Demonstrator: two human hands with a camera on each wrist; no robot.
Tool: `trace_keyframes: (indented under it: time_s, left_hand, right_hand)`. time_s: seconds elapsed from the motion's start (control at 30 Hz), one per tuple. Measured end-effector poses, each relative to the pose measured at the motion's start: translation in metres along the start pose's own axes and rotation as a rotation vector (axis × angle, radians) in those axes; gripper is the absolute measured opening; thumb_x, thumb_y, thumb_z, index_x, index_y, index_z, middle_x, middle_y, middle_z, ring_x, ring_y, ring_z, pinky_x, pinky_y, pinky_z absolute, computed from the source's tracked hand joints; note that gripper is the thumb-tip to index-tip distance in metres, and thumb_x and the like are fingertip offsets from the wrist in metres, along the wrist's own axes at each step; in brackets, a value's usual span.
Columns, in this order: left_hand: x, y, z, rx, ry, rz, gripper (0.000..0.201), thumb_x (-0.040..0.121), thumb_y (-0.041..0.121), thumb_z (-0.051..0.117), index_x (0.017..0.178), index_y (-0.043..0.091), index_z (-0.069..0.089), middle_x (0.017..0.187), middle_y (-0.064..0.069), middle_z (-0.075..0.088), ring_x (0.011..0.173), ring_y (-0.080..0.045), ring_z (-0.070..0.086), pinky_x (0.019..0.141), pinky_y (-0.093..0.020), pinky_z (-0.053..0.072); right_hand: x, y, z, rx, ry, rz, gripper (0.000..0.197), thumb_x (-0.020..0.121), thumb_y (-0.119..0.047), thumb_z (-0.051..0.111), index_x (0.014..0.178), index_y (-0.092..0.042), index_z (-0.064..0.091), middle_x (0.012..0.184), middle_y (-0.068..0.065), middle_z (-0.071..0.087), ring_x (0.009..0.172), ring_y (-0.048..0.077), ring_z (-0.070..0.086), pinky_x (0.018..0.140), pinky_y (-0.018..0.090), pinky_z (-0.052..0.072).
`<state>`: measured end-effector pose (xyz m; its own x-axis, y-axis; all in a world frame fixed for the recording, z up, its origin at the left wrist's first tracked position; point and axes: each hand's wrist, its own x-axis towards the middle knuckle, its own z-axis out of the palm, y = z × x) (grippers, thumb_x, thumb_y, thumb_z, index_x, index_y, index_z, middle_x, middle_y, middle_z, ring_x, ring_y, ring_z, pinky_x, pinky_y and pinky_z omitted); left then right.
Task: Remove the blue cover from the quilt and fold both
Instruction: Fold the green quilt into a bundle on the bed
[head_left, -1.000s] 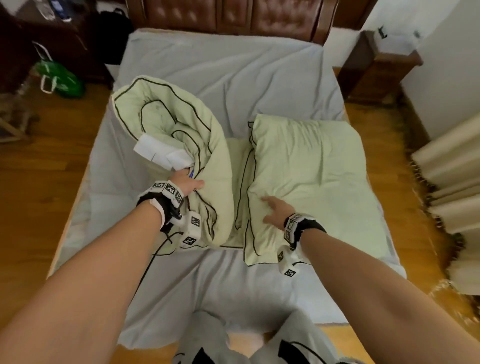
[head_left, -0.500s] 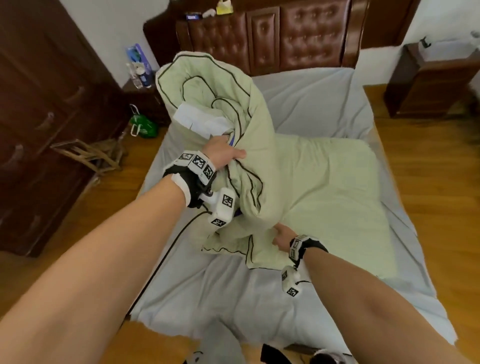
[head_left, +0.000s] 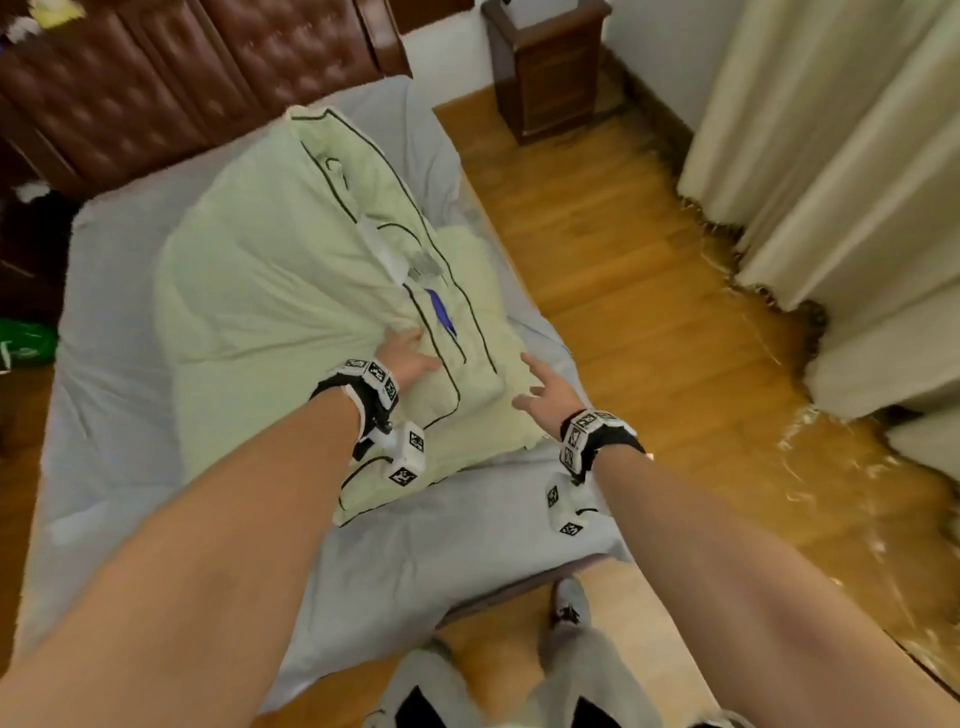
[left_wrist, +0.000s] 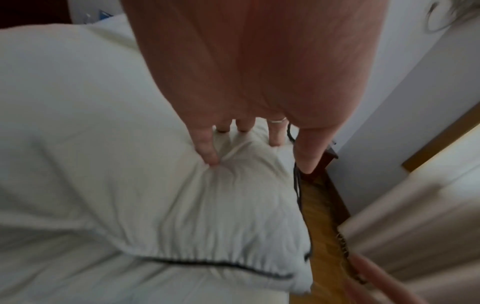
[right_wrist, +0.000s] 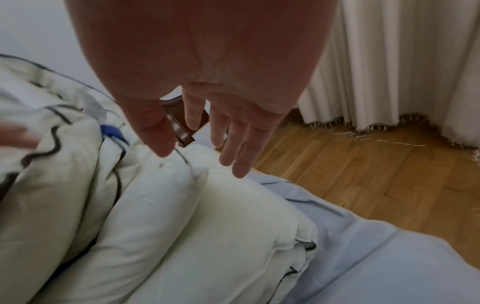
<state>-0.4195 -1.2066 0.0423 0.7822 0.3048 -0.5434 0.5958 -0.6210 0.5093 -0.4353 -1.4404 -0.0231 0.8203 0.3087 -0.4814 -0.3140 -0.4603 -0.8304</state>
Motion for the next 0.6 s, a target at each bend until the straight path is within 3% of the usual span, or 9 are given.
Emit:
trace_keyframes:
  time_s: [0.07, 0.17, 0.23, 0.3, 0.33, 0.4, 0.47, 0.53, 0.6]
  left_hand:
    - [0.003, 0.002, 0.008, 0.021, 0.008, -0.022, 0.068, 0.088, 0.017, 0.066, 0.149, 0.014, 0.035, 0.158, -0.012, 0.021, 0.142, -0.032, 0.030, 0.116, -0.035, 0.025]
    - [0.004, -0.011, 0.002, -0.024, 0.042, -0.051, 0.059, 0.089, 0.005, 0.063, 0.143, 0.011, 0.041, 0.147, -0.013, 0.041, 0.133, -0.030, 0.041, 0.107, -0.028, 0.033]
    - [0.002, -0.030, -0.007, -0.099, 0.096, -0.081, 0.056, 0.087, 0.002, 0.062, 0.138, 0.008, 0.040, 0.138, -0.014, 0.046, 0.123, -0.028, 0.047, 0.099, -0.026, 0.038]
    - [-0.001, -0.046, -0.016, -0.138, 0.118, -0.111, 0.054, 0.089, 0.002, 0.060, 0.137, 0.002, 0.035, 0.133, -0.013, 0.042, 0.114, -0.024, 0.047, 0.090, -0.014, 0.038]
    - [-0.001, -0.051, -0.021, -0.168, 0.110, -0.121, 0.054, 0.091, 0.003, 0.058, 0.139, 0.001, 0.032, 0.135, -0.015, 0.038, 0.116, -0.024, 0.045, 0.092, -0.011, 0.037]
    - [0.006, -0.062, -0.029, -0.336, 0.146, -0.136, 0.065, 0.088, 0.006, 0.064, 0.140, 0.003, 0.024, 0.136, -0.016, 0.038, 0.124, -0.030, 0.045, 0.105, -0.025, 0.037]
    - [0.011, -0.067, -0.037, -0.533, 0.195, -0.180, 0.088, 0.081, 0.016, 0.075, 0.143, 0.008, 0.013, 0.132, -0.011, 0.043, 0.121, -0.028, 0.049, 0.107, -0.036, 0.040]
    - [0.012, -0.066, -0.042, -0.605, 0.191, -0.176, 0.106, 0.074, 0.031, 0.080, 0.147, 0.011, 0.007, 0.131, -0.005, 0.042, 0.121, -0.026, 0.048, 0.110, -0.041, 0.039]
    - [0.016, -0.063, -0.047, -0.626, 0.214, -0.190, 0.124, 0.057, 0.054, 0.082, 0.147, 0.014, 0.007, 0.135, -0.007, 0.046, 0.121, -0.028, 0.052, 0.108, -0.044, 0.042]
  right_hand:
    - [0.002, 0.003, -0.005, 0.001, -0.008, -0.014, 0.075, 0.087, -0.037, 0.068, 0.151, -0.036, 0.029, 0.153, -0.002, 0.039, 0.136, 0.021, 0.044, 0.109, 0.042, 0.040]
    - [0.010, -0.012, 0.006, -0.009, -0.046, -0.030, 0.088, 0.081, -0.059, 0.067, 0.153, -0.032, 0.024, 0.157, 0.000, 0.032, 0.140, 0.023, 0.038, 0.113, 0.044, 0.035]
    - [0.018, -0.031, 0.020, -0.038, -0.111, -0.019, 0.098, 0.077, -0.065, 0.067, 0.155, -0.029, 0.018, 0.159, 0.001, 0.028, 0.142, 0.025, 0.035, 0.114, 0.043, 0.032]
    - [0.024, -0.051, 0.038, -0.092, -0.173, -0.008, 0.109, 0.074, -0.064, 0.071, 0.157, -0.023, 0.012, 0.160, 0.002, 0.025, 0.144, 0.024, 0.031, 0.114, 0.039, 0.030]
    - [0.027, -0.059, 0.048, -0.119, -0.196, 0.005, 0.114, 0.073, -0.064, 0.073, 0.157, -0.021, 0.009, 0.160, 0.003, 0.024, 0.144, 0.025, 0.031, 0.114, 0.038, 0.029]
    - [0.030, -0.070, 0.065, -0.173, -0.234, 0.049, 0.118, 0.071, -0.064, 0.075, 0.157, -0.020, 0.007, 0.160, 0.007, 0.024, 0.144, 0.027, 0.032, 0.115, 0.039, 0.031]
    - [0.036, -0.076, 0.074, -0.235, -0.245, 0.076, 0.116, 0.073, -0.061, 0.075, 0.156, -0.019, 0.005, 0.160, 0.011, 0.026, 0.142, 0.030, 0.034, 0.114, 0.042, 0.034]
    - [0.042, -0.082, 0.073, -0.296, -0.252, 0.088, 0.116, 0.073, -0.060, 0.075, 0.156, -0.019, 0.005, 0.159, 0.011, 0.027, 0.139, 0.032, 0.038, 0.110, 0.045, 0.039]
    - [0.051, -0.087, 0.068, -0.359, -0.271, 0.075, 0.121, 0.069, -0.062, 0.077, 0.156, -0.020, 0.005, 0.158, 0.008, 0.027, 0.136, 0.032, 0.041, 0.105, 0.048, 0.044]
